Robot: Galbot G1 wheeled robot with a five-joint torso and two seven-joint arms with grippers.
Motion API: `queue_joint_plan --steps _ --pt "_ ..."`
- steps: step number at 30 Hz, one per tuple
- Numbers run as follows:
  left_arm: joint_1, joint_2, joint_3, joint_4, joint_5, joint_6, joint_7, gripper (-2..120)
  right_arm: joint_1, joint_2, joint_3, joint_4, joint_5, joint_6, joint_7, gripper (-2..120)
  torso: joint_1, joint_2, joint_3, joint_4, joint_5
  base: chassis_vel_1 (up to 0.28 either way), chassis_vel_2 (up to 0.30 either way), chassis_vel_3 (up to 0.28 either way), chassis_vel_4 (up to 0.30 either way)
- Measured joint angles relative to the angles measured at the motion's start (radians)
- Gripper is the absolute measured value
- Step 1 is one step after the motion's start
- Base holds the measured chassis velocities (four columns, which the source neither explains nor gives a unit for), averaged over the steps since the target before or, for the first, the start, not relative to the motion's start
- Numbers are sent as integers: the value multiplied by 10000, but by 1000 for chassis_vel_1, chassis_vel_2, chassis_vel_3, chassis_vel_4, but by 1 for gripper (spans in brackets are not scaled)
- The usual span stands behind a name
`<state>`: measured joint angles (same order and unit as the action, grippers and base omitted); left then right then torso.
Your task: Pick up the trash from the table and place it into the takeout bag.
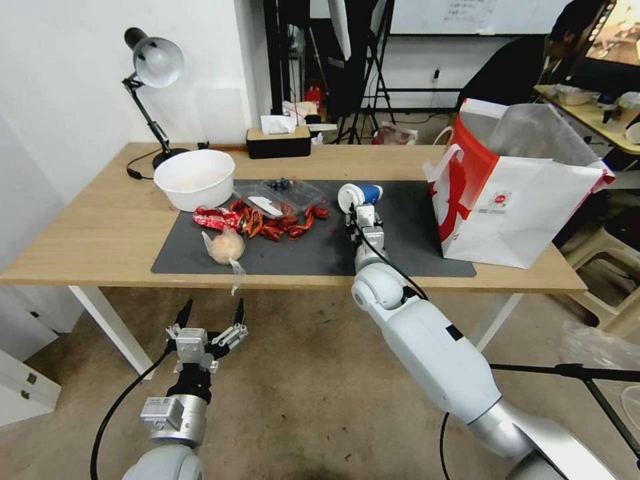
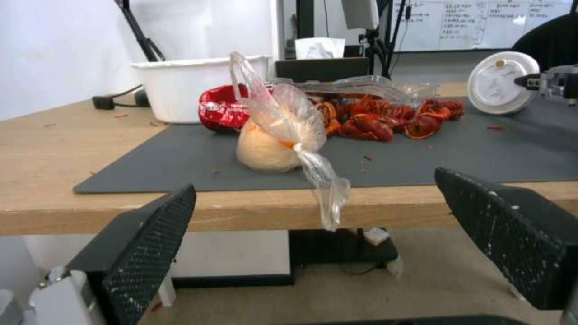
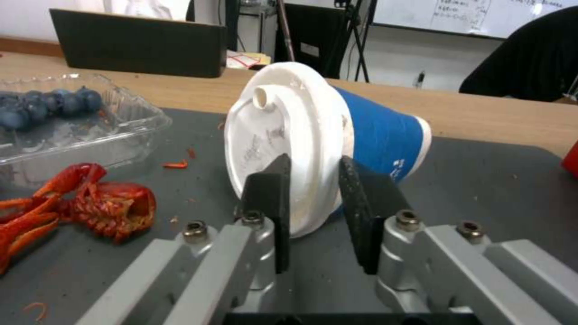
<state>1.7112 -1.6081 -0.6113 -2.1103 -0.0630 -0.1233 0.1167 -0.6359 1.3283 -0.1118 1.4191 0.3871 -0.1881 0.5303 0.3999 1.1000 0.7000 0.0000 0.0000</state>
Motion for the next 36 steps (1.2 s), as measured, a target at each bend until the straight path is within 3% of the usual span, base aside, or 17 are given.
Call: queue_joint_plan --steps 13,26,29,36 --pt "46 0 -13 64 62 -136 -6 99 -252 -233 181 814 76 24 -35 14 0 0 0 0 0 0 0 0 0" --pt "27 0 -12 104 141 -132 -18 99 -397 -1178 1705 3985 666 325 -753 14 0 -2 0 0 2 0 0 0 0" --pt "27 0 2 120 172 -130 -19 99 -241 -1526 2685 4781 573 -279 -675 14 1 -2 0 0 2 0 0 0 0" --pt "6 0 41 168 202 -129 -19 99 -346 -2136 4023 5131 -380 -1685 -185 14 0 -2 0 -2 3 0 0 0 0"
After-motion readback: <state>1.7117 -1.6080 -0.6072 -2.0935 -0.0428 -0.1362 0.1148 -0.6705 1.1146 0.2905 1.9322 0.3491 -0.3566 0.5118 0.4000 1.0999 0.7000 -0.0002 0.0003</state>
